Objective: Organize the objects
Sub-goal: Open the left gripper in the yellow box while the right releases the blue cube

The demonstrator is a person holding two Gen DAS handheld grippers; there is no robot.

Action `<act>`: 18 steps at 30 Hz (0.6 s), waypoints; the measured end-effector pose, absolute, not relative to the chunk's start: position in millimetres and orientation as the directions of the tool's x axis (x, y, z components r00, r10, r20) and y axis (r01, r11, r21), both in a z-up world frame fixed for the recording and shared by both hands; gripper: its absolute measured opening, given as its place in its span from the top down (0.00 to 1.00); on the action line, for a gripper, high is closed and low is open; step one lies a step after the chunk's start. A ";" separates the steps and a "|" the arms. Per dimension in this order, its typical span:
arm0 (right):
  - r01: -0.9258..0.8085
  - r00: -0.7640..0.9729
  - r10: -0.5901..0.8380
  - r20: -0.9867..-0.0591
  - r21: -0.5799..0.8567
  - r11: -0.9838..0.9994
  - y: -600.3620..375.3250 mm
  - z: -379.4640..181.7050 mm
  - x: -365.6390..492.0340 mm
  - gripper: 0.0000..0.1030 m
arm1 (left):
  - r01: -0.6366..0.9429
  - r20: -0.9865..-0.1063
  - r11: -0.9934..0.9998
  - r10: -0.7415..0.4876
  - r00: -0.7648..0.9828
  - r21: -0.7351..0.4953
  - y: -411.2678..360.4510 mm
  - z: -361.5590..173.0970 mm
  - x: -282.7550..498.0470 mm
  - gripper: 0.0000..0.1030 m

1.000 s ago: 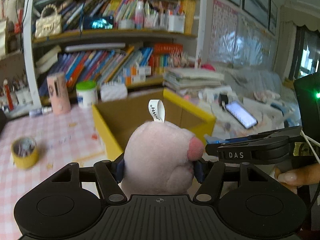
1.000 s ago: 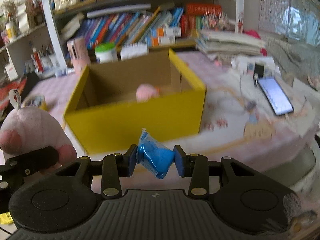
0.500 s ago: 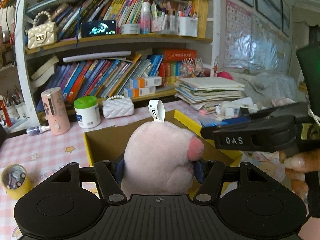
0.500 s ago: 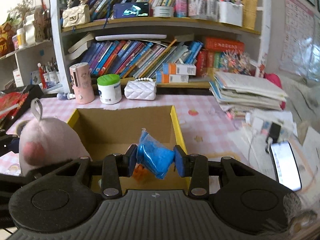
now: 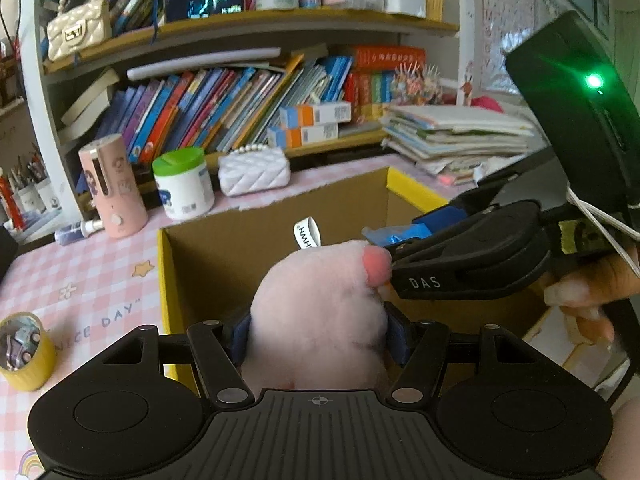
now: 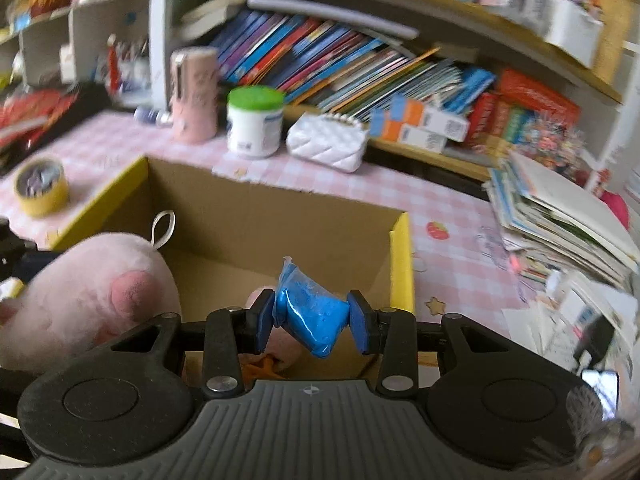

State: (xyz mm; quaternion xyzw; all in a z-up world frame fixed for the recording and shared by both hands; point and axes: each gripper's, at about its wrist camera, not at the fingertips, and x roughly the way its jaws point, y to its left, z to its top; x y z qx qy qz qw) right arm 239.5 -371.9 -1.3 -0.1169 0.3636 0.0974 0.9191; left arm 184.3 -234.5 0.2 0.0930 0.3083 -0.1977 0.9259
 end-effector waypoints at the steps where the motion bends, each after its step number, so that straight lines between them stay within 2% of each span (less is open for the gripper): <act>1: -0.277 0.706 0.095 -0.701 -0.151 0.949 -370.5 -4.9 242.6 0.65 | 0.422 -0.613 0.905 -0.304 0.730 0.053 -234.9 -2.3 186.4 0.38; 9: -0.368 0.618 0.085 -0.781 -0.193 0.910 -359.1 -27.0 254.9 0.65 | 0.406 -0.635 0.909 -0.259 0.728 0.094 -232.4 -15.0 199.6 0.38; 14: -0.331 0.594 0.052 -0.803 -0.186 0.925 -358.1 -29.6 255.7 0.65 | 0.446 -0.634 0.883 -0.263 0.727 0.145 -236.2 -16.6 204.1 0.37; 18: -0.304 0.585 0.052 -0.809 -0.159 0.939 -359.9 -30.3 253.3 0.65 | 0.454 -0.637 0.880 -0.270 0.722 0.141 -236.1 -17.0 204.8 0.37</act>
